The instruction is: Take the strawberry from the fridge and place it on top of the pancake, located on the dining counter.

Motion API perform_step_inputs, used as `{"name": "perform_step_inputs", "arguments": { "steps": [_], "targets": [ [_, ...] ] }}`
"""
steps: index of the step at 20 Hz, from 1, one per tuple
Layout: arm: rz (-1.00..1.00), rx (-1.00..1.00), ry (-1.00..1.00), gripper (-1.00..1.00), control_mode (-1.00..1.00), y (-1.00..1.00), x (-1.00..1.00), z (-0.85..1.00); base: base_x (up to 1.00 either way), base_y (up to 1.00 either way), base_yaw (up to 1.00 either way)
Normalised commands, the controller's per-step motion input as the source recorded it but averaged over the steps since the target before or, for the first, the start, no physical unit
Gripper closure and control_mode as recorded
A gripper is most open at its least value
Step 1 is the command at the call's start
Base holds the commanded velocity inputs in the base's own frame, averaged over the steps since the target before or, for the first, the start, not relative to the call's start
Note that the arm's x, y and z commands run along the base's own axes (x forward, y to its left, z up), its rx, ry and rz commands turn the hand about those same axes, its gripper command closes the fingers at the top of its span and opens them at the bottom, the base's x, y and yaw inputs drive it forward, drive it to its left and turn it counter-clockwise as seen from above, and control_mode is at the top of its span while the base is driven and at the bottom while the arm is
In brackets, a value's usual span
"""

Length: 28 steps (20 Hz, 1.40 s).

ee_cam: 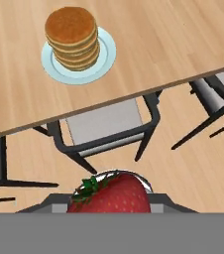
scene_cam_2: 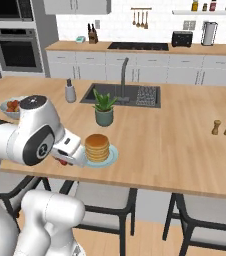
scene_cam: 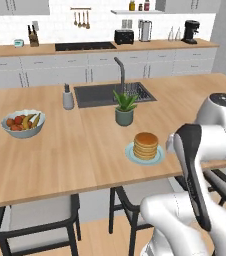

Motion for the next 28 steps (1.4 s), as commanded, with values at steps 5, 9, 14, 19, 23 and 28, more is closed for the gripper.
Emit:
{"name": "perform_step_inputs", "arguments": {
  "steps": [5, 9, 14, 19, 23, 28],
  "targets": [
    [0.06, 0.01, -0.01, 1.00, -1.00, 0.00, 1.00, 0.01, 0.00, 0.00, 0.00],
    [0.04, 0.05, 0.00, 1.00, -1.00, -0.06, 1.00, -0.05, 0.00, 0.00, 0.00],
    [0.00, 0.00, 0.05, 1.00, -1.00, 0.00, 1.00, -0.15, 0.00, 0.00, 0.00],
    [0.00, 0.00, 0.00, 1.00, -1.00, 0.00, 1.00, -0.35, 0.00, 0.00, 0.00],
    [0.00, 0.00, 0.00, 1.00, -1.00, 0.00, 1.00, -0.63, 0.00, 0.00, 0.00],
    [0.00, -0.01, 0.02, 1.00, -1.00, -0.02, 0.98, -0.52, 0.00, 0.00, 0.00]
  ]
}}
